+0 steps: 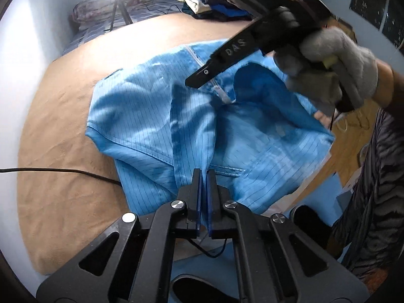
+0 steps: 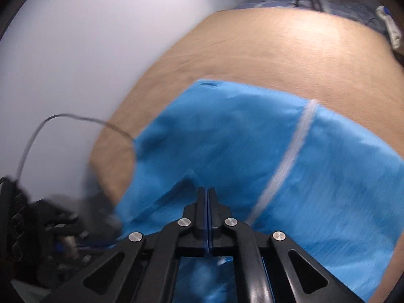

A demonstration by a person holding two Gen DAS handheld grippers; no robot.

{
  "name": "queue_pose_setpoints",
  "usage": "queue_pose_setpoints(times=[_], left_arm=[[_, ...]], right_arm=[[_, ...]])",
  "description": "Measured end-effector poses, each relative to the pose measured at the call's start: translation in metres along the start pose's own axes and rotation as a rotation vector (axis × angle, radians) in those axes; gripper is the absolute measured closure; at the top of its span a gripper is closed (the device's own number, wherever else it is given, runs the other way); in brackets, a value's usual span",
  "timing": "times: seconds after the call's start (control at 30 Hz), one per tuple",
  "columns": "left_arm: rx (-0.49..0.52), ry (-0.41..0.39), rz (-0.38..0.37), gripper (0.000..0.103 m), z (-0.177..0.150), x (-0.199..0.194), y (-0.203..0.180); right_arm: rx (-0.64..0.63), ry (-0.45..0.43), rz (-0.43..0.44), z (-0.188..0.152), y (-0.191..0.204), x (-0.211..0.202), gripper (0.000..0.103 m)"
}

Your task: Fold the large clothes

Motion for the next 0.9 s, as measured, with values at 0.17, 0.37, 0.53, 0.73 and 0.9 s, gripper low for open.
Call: queue_pose_setpoints(times=[0.17, 0.37, 0.53, 0.73, 0.9], left_arm=[[-0.050, 0.021, -0.041, 0.101, 0.000, -0.003, 0.007], [-0.161, -0.047, -0.135, 0.099, 0.018, -0.026, 0.020], [-0.191, -0.063, -0.229, 0.099, 0.042, -0.026, 0.002], [-0.284, -0.032, -0.331, 0.059, 0.063, -0.001, -0.042], [-0.414, 0.042, -0.332, 0.059, 0.061, 0.034, -0.051]], right_arm=[[0.011, -0.014, 0.039, 0.001, 0.001, -0.010, 0.090], [0.036, -0.156, 0.028, -0.008, -0.014, -0.085, 0.065], [0.060, -0.129, 0.033, -0.044, -0.034, -0.100, 0.060], [0.100, -0.082, 0.114, -0.049, -0.043, -0.085, 0.059], [0.087, -0.049, 0.152, -0.044, -0.041, -0.072, 0.059]])
Point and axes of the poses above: each gripper's, at about its wrist camera, not at the fingertips, and x roughly the way its jaws point, y to its left, z to its top, the point moved 4 cm from there along x, roughly the way its jaws point, and after that the axes turned 6 degrees about -y, right-handed, at the moved point
